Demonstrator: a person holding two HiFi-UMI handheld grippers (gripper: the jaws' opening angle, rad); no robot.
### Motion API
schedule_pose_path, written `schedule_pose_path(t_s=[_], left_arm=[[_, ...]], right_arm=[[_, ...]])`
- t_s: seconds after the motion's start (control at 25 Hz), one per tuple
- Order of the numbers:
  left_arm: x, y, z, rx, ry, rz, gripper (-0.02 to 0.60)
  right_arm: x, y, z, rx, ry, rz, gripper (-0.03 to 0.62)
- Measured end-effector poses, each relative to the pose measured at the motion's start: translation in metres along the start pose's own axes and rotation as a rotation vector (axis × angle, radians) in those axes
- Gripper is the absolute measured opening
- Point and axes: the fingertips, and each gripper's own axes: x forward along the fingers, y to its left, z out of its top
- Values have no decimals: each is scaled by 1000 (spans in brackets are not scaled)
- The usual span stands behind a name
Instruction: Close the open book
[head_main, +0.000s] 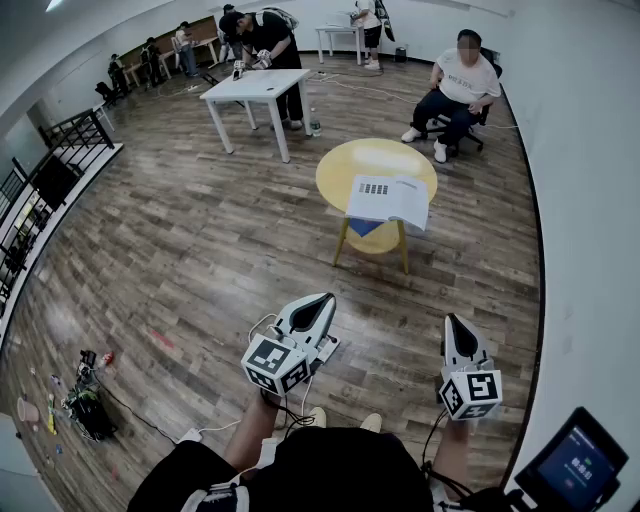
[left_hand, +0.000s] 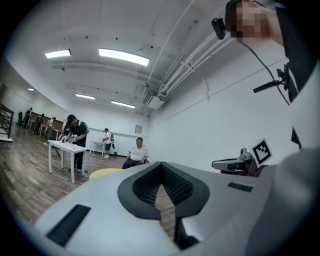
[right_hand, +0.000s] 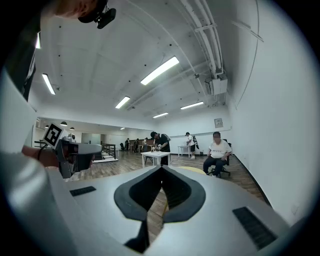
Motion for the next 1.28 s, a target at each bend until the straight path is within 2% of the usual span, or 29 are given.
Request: schedule_pose_path(t_s=[0.36, 0.68, 1.0, 1.28], left_arm=[[9, -25, -20, 17, -2, 27, -2], [51, -37, -8, 26, 2, 44, -2], [101, 0, -25, -4, 10, 36, -2], [182, 78, -25, -1, 8, 11, -2]], right_arm=[[-9, -14, -17, 1, -6, 55, -5], [4, -56, -3, 7, -10, 72, -5], [51, -84, -16, 7, 23, 51, -5], [148, -115, -18, 4, 54, 23, -5]])
